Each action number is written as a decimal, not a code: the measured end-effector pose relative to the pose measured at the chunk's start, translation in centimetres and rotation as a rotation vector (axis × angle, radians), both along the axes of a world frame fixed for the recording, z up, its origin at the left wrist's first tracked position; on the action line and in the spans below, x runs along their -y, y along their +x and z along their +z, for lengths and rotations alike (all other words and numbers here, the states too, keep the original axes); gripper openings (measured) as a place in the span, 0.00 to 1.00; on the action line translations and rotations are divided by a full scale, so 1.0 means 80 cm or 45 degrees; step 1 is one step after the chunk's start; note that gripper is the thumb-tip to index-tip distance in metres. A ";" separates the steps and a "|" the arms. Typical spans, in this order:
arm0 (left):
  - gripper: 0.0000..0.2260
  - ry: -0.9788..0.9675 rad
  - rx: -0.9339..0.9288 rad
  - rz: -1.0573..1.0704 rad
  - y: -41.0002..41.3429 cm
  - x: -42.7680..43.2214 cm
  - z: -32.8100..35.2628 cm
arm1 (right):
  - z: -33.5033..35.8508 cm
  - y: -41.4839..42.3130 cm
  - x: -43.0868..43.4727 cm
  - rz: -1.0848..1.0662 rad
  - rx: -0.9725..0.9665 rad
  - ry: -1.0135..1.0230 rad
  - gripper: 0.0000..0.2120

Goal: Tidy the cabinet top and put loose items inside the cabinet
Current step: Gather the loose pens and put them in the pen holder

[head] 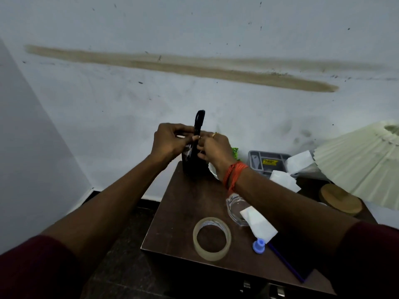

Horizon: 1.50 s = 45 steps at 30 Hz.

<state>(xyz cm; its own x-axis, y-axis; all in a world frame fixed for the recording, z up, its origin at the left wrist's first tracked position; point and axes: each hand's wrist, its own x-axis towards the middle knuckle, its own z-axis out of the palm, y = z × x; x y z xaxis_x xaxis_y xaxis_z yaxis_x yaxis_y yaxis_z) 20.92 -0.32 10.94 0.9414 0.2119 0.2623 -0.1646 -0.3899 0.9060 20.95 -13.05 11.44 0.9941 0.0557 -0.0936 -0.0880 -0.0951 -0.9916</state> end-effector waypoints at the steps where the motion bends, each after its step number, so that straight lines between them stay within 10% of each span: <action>1: 0.11 0.008 0.041 0.017 0.003 0.001 0.005 | 0.003 0.007 -0.002 0.003 0.035 -0.031 0.08; 45: 0.15 0.180 -0.025 0.142 0.060 -0.015 -0.057 | -0.047 0.095 -0.008 0.120 0.094 -0.389 0.13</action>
<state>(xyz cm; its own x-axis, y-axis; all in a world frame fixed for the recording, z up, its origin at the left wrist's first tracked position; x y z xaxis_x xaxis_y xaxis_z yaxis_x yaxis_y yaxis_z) 25.75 0.89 6.38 0.9192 0.2778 0.2789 -0.0963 -0.5283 0.8436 28.55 -12.44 7.64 0.9906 0.1279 -0.0480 0.0063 -0.3933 -0.9194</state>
